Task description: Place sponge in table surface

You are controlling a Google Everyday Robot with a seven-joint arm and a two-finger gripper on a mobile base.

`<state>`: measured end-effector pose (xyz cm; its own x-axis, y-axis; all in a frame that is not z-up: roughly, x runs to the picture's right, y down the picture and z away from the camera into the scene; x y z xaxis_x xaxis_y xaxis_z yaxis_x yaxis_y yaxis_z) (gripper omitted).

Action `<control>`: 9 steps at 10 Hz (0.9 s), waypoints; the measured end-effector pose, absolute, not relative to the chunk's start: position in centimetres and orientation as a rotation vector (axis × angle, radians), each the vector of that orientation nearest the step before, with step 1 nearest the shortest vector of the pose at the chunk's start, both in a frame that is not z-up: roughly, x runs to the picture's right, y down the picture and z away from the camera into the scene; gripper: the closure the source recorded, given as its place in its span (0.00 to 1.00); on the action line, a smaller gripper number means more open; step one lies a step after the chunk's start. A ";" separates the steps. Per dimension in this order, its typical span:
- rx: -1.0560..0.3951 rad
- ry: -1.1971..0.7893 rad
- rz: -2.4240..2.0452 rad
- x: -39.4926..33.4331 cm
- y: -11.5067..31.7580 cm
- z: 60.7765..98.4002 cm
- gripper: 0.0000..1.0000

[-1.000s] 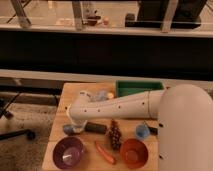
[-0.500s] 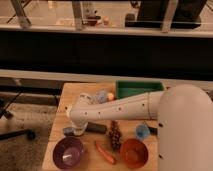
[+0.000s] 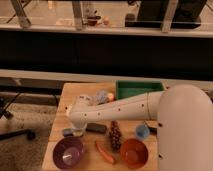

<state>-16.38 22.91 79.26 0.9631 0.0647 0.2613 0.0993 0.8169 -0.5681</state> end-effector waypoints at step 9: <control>-0.608 -0.279 -0.042 -16.6 22.6 78.7 0.20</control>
<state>-16.64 22.57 78.70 0.9616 0.0424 0.2711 0.1211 0.8210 -0.5579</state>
